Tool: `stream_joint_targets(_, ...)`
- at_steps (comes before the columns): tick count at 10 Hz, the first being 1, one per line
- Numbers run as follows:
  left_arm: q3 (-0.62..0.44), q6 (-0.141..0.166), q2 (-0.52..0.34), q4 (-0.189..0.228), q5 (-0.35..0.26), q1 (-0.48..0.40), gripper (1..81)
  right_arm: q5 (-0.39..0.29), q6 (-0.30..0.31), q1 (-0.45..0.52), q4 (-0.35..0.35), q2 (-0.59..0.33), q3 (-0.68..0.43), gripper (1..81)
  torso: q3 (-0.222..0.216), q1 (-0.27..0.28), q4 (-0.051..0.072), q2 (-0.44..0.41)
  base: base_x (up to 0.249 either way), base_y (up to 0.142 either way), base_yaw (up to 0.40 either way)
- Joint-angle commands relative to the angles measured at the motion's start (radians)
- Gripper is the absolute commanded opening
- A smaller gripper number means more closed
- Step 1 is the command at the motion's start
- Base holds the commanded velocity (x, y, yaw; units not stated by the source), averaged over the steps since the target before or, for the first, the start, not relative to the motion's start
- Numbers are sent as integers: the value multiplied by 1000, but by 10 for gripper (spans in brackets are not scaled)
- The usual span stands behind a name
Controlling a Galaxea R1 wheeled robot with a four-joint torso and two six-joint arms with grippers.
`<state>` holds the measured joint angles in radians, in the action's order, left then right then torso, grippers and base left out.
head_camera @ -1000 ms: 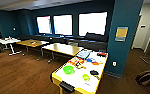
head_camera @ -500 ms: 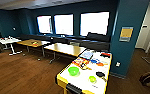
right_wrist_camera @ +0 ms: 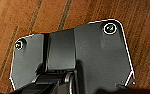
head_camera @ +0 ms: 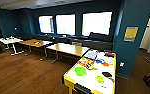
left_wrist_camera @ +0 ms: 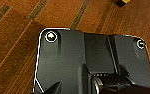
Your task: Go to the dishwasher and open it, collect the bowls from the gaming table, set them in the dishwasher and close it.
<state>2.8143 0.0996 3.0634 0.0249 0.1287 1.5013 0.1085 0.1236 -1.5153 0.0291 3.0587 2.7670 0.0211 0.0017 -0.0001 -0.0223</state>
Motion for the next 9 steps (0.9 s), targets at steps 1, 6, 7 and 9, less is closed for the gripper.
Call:
stream_joint_targets(1,2,-6,-1,-3,-46,-52,811,-44,-1,53,6,1,0,811,0,0,0,0,94,187,0)
stream_joint_targets(6,2,-6,0,-3,-46,-51,811,-44,-2,53,6,1,-1,811,0,-2,0,-1,146,88,0)
stream_joint_targets(7,1,-6,2,-3,-46,-51,811,-44,-2,53,6,1,-1,811,0,-2,0,-1,163,67,0)
stream_joint_targets(9,1,-6,2,-3,-46,-51,811,-46,-2,54,6,1,0,811,0,-2,0,-1,165,66,0)
